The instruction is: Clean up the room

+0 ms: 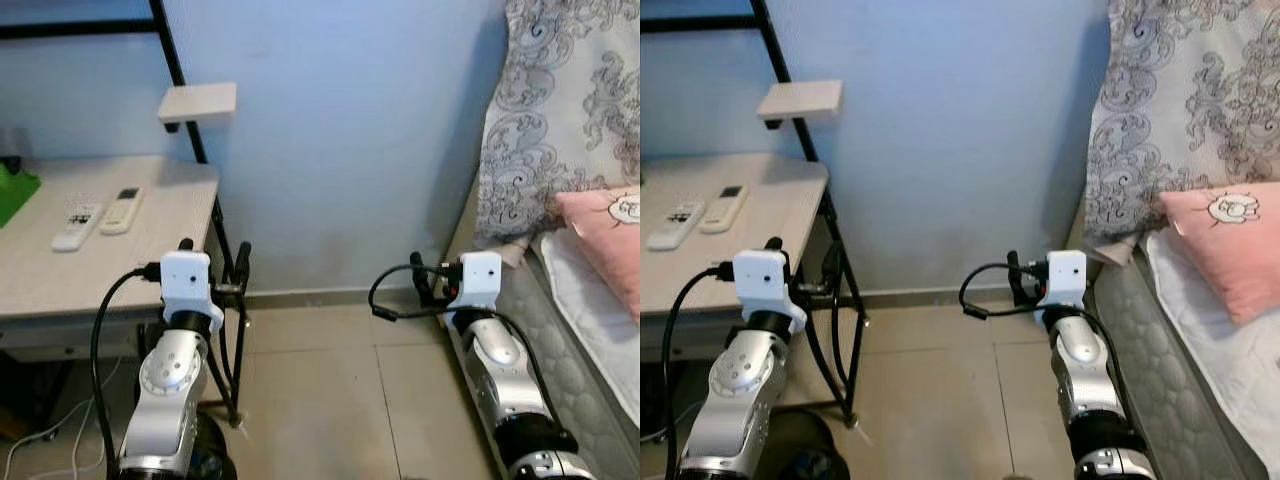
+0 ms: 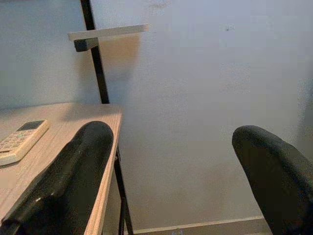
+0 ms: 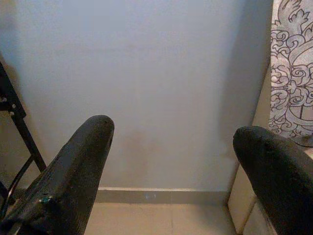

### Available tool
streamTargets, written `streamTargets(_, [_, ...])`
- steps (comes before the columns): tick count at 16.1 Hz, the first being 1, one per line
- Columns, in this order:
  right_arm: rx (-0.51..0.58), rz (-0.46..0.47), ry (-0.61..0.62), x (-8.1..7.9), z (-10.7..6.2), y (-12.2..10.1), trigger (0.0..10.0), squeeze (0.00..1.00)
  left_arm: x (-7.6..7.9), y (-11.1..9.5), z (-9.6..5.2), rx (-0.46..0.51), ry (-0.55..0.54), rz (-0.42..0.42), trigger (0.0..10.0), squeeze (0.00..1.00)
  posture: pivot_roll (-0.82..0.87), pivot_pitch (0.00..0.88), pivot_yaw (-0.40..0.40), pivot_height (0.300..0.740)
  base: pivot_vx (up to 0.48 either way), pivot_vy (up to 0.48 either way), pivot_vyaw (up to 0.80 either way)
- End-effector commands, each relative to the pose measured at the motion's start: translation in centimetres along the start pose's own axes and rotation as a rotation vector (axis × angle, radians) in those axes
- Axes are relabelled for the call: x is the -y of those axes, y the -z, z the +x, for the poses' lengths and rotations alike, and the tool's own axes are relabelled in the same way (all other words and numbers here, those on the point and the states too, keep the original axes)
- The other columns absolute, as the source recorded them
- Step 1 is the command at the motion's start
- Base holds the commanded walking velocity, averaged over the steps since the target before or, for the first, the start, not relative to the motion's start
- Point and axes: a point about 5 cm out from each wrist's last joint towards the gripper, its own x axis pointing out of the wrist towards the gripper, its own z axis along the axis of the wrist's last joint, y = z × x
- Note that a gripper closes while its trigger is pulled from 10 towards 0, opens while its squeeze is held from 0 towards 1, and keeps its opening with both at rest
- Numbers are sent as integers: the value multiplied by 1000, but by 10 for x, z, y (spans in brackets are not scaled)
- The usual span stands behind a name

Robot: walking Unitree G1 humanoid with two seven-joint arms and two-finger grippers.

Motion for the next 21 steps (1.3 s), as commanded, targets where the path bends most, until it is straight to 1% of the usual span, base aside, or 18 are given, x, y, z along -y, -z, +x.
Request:
streamTargets(1, [18, -2, 3, 1, 3, -6, 10000, 0, 1, 0, 1, -2, 5, 2, 10000, 0, -69, 0, 77, 740, 0, 0, 0])
streamTargets(9, [10, -5, -1, 1, 2, -5, 10000, 0, 1, 0, 2, -1, 7, 0, 10000, 0, -71, 0, 77, 740, 0, 0, 0])
streamTargets(10, [13, 5, 13, 1, -1, -4, 10000, 0, 8, 0, 11, -5, 56, -12, 10000, 0, -126, 0, 129, 740, 0, 0, 0])
streamTargets(11, [17, 13, 32, 3, -3, -4, 10000, 0, 11, 1, 15, -10, 78, -15, 10000, 0, -135, 0, 136, 740, 0, 0, 0])
streamTargets(12, [17, 14, 38, 4, -3, -3, 10000, 0, 11, 2, 16, -11, 79, -14, 10000, 0, -135, 0, 136, 740, 0, 0, 0])
streamTargets(15, [24, 15, 52, 6, -1, -6, 10000, 0, 16, 0, 23, -9, 102, -13, 10000, 0, -144, 0, 143, 740, 0, 0, 0])
streamTargets(18, [27, 12, 67, 10, -1, -7, 10000, 0, 18, 1, 25, -14, 111, -10, 10000, 0, -165, 0, 154, 740, 0, 0, 0])
streamTargets(21, [27, 9, 65, 9, -2, -7, 10000, 0, 19, 3, 23, -23, 114, -9, 10000, 0, -166, 0, 154, 740, 0, 0, 0])
